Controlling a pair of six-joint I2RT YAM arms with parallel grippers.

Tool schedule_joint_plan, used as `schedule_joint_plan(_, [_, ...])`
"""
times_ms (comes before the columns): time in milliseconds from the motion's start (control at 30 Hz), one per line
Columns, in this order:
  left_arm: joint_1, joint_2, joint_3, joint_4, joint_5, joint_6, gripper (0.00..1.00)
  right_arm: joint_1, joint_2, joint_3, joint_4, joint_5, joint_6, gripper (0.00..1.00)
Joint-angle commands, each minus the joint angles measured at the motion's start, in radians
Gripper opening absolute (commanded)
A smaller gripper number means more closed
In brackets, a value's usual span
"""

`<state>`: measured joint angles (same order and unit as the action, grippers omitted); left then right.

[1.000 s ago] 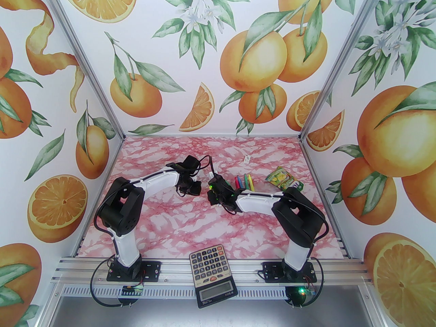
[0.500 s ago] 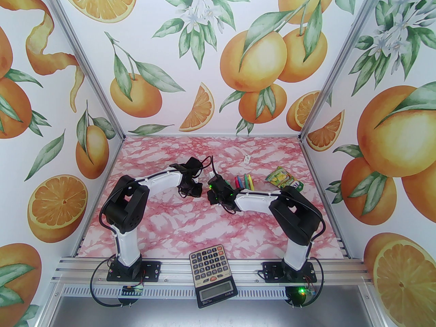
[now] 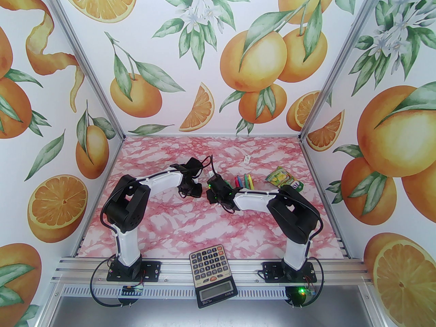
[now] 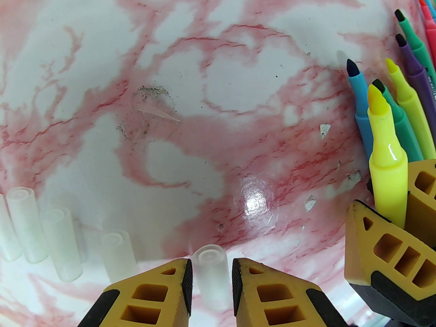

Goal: Open the pen caps

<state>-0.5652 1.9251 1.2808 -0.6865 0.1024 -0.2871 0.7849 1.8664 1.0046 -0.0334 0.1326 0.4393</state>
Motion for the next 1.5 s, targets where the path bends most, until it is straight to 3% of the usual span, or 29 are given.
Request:
schedule_joint_plan(0, [-0.012,0.002,0.034,-0.011,-0.010,0.019,0.27,-0.001,0.025,0.014,-0.021,0.012,-0.005,0.21])
schedule_joint_plan(467, [0.015,-0.131,-0.018,0.023,0.007,0.020,0.31,0.000,0.016,0.015,-0.043,0.029,-0.013,0.25])
schedule_joint_plan(733, [0.106,-0.295,-0.137,0.121,0.140,0.002,0.35,0.000,0.009,0.011,-0.042,0.029,-0.016,0.26])
schedule_joint_plan(967, [0.227,-0.441,-0.268,0.189,0.154,-0.012,0.41,0.000,-0.030,0.002,-0.047,0.024,-0.027,0.29])
schedule_joint_plan(1133, [0.299,-0.544,-0.356,0.233,0.095,0.003,0.54,0.002,-0.099,-0.021,-0.029,0.020,-0.054,0.34])
schedule_joint_plan(1333, [0.354,-0.633,-0.431,0.298,-0.066,0.048,0.72,-0.001,-0.209,-0.032,-0.024,0.053,-0.127,0.45])
schedule_joint_plan(1467, [0.402,-0.672,-0.479,0.386,-0.152,0.101,0.79,-0.026,-0.293,-0.032,-0.042,0.082,-0.182,0.52])
